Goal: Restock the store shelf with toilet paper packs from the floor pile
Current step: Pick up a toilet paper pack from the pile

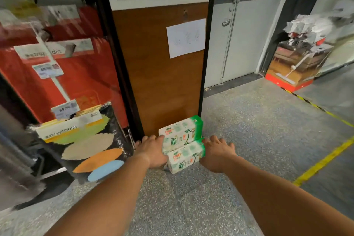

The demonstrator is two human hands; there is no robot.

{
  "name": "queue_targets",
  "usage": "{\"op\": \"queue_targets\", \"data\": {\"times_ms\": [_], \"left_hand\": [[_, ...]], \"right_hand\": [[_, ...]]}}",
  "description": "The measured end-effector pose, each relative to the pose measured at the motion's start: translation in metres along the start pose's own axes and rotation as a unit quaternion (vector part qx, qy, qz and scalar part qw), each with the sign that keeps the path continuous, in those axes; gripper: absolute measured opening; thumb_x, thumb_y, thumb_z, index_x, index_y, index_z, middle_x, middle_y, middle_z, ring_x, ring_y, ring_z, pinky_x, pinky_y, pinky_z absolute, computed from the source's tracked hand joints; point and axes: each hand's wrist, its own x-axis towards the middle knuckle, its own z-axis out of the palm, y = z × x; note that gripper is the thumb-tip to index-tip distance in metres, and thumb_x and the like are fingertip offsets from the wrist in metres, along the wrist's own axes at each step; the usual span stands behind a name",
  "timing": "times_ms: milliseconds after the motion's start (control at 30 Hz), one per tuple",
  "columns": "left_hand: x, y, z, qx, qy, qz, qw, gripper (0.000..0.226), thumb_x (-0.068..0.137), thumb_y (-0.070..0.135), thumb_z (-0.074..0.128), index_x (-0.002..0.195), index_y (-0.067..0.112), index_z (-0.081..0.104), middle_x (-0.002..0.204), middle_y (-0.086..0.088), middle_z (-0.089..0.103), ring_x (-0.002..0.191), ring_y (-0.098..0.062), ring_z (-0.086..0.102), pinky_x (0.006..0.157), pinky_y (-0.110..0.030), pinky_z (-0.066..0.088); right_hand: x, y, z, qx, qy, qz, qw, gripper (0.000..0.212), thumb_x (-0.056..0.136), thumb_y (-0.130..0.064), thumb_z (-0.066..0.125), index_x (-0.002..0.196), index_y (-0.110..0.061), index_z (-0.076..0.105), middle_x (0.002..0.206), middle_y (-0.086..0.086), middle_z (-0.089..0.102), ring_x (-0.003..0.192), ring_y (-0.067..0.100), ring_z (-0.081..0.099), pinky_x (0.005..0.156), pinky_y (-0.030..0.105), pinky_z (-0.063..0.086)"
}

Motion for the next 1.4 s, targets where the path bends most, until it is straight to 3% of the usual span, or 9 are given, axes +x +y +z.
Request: {"op": "queue_targets", "data": {"times_ms": [233, 333, 433, 567, 767, 967, 1133, 1400], "left_hand": [[0.181, -0.001, -0.015, 0.024, 0.023, -0.021, 0.999, 0.091, 0.087, 0.062, 0.058, 0.16, 0.026, 0.016, 0.155, -0.005, 0.036, 0.142, -0.032, 0.031, 0.118, -0.053, 0.027], [0.268, -0.002, 0.003, 0.023, 0.025, -0.045, 0.998, 0.096, 0.088, 0.064, 0.059, 0.161, 0.025, 0.011, 0.157, -0.006, 0.033, 0.145, -0.033, 0.028, 0.119, -0.053, 0.025], [0.358, -0.004, 0.034, 0.032, 0.004, -0.07, 0.997, 0.1, 0.089, 0.066, 0.059, 0.162, 0.024, 0.004, 0.162, -0.008, 0.025, 0.149, -0.033, 0.023, 0.122, -0.055, 0.022], [0.471, -0.014, 0.092, -0.012, 0.023, -0.107, 0.994, 0.113, 0.084, 0.071, 0.06, 0.16, 0.027, -0.011, 0.169, -0.006, 0.006, 0.155, -0.033, 0.004, 0.124, -0.059, 0.005], [0.609, -0.027, 0.182, -0.022, -0.018, -0.146, 0.989, 0.135, 0.074, 0.081, 0.064, 0.152, 0.028, -0.032, 0.168, -0.007, -0.018, 0.155, -0.033, -0.014, 0.121, -0.061, 0.001], [0.69, -0.047, 0.271, -0.012, -0.062, -0.163, 0.985, 0.149, 0.059, 0.086, 0.07, 0.153, 0.026, -0.03, 0.168, -0.008, -0.015, 0.155, -0.034, -0.011, 0.122, -0.063, 0.005], [0.734, -0.062, 0.314, 0.005, -0.091, -0.166, 0.982, 0.157, 0.053, 0.085, 0.074, 0.153, 0.026, -0.032, 0.163, -0.011, -0.033, 0.151, -0.036, -0.025, 0.119, -0.065, -0.005], [0.748, -0.076, 0.348, 0.03, -0.143, -0.148, 0.978, 0.164, 0.049, 0.082, 0.079, 0.149, 0.027, -0.039, 0.161, -0.011, -0.037, 0.147, -0.039, -0.032, 0.117, -0.068, -0.01]], "right_hand": [[0.185, 0.027, -0.025, -0.011, 0.007, -0.029, 1.0, 0.078, 0.089, -0.058, 0.054, 0.153, -0.026, 0.026, 0.157, 0.01, 0.03, 0.145, 0.038, 0.027, 0.116, 0.063, 0.022], [0.283, 0.04, -0.018, -0.03, 0.002, -0.052, 0.998, 0.087, 0.089, -0.063, 0.053, 0.158, -0.027, 0.014, 0.165, 0.012, 0.017, 0.15, 0.04, 0.017, 0.119, 0.063, 0.018], [0.385, 0.058, 0.004, -0.048, -0.004, -0.08, 0.996, 0.092, 0.091, -0.067, 0.051, 0.16, -0.027, 0.005, 0.169, 0.012, 0.003, 0.153, 0.042, 0.006, 0.12, 0.064, 0.013], [0.519, 0.087, 0.048, -0.072, -0.017, -0.108, 0.991, 0.102, 0.089, -0.073, 0.051, 0.16, -0.029, -0.007, 0.17, 0.012, -0.011, 0.154, 0.044, -0.007, 0.121, 0.065, 0.008], [0.679, 0.113, 0.128, -0.088, -0.039, -0.146, 0.985, 0.114, 0.082, -0.08, 0.053, 0.158, -0.03, -0.016, 0.168, 0.012, -0.021, 0.152, 0.045, -0.018, 0.121, 0.067, 0.003], [0.78, 0.115, 0.198, -0.099, -0.059, -0.179, 0.977, 0.123, 0.074, -0.084, 0.059, 0.158, -0.032, -0.015, 0.169, 0.012, -0.016, 0.153, 0.044, -0.013, 0.119, 0.067, 0.003], [0.832, 0.12, 0.235, -0.141, -0.06, -0.22, 0.963, 0.13, 0.066, -0.087, 0.065, 0.159, -0.035, -0.011, 0.169, 0.012, -0.008, 0.153, 0.045, -0.007, 0.119, 0.067, 0.01], [0.87, 0.122, 0.266, -0.192, -0.093, -0.278, 0.937, 0.142, 0.061, -0.086, 0.069, 0.156, -0.035, -0.023, 0.164, 0.014, -0.03, 0.152, 0.043, -0.021, 0.118, 0.07, 0.002]]}}
